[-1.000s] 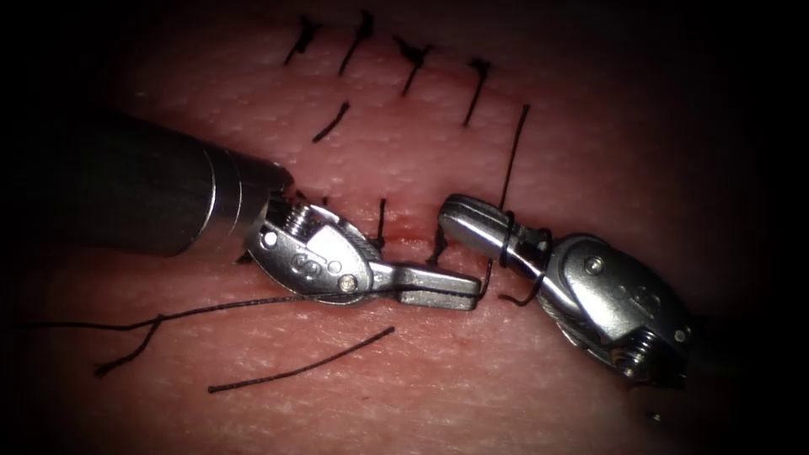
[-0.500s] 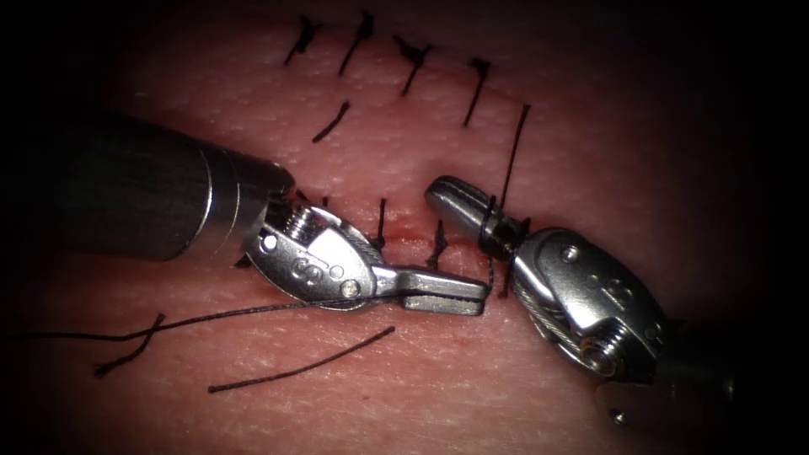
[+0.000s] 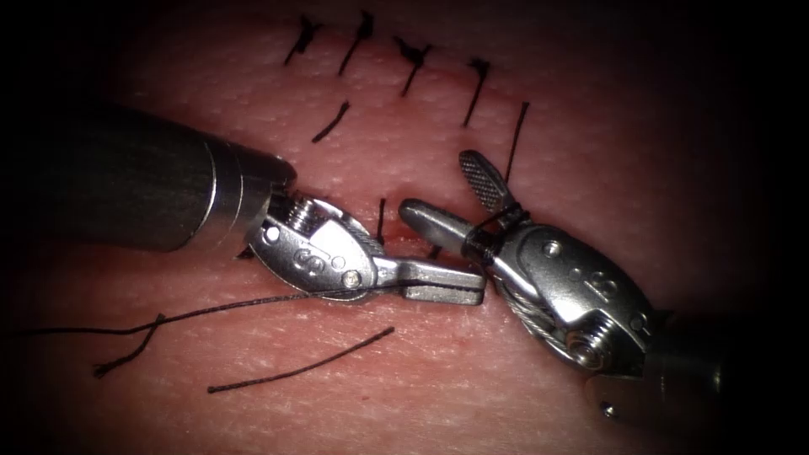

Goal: Wound Closure
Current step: With the right tool, grasp the suture tail.

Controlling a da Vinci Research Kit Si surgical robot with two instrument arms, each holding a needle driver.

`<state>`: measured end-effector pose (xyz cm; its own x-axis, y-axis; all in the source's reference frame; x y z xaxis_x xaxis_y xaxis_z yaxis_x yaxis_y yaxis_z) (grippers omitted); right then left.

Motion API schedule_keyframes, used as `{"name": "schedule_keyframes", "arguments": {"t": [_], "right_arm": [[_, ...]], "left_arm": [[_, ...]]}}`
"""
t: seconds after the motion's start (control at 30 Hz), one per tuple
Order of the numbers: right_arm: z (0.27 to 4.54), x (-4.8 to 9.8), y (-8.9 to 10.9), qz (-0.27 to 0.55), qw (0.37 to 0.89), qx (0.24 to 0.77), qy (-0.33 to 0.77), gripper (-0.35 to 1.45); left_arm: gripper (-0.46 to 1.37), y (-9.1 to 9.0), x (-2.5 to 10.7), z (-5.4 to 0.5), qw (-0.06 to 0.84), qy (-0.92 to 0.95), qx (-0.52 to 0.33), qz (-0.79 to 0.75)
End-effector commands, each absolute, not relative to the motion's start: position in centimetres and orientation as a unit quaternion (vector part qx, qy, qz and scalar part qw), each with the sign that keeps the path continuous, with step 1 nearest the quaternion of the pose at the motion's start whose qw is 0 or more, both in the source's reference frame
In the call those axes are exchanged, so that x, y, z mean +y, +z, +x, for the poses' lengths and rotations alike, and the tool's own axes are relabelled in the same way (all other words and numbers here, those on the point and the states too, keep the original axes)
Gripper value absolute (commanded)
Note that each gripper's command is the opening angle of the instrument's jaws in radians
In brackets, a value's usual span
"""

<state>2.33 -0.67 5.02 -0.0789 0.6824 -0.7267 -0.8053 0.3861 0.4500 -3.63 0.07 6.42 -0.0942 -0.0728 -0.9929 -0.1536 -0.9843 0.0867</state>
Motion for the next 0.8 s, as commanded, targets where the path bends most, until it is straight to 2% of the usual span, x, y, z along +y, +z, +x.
{"name": "schedule_keyframes", "arguments": {"t": [0.03,0.43,0.8], "right_arm": [[2.32,-0.67,5.02,-0.06,0.674,0.485,0.554,1.16],[2.08,-0.75,5.11,-0.064,0.637,0.45,0.622,1.07],[1.77,-0.84,5.27,-0.08,0.64,0.428,0.633,1.07]], "left_arm": [[-0.35,6.43,0.07,-3.62,0.027,0.736,0.085,-0.672],[-0.35,6.48,0.09,-3.55,0.038,0.746,0.101,-0.657],[-0.35,6.61,0.21,-3.64,0.042,0.748,0.105,-0.654]]}}
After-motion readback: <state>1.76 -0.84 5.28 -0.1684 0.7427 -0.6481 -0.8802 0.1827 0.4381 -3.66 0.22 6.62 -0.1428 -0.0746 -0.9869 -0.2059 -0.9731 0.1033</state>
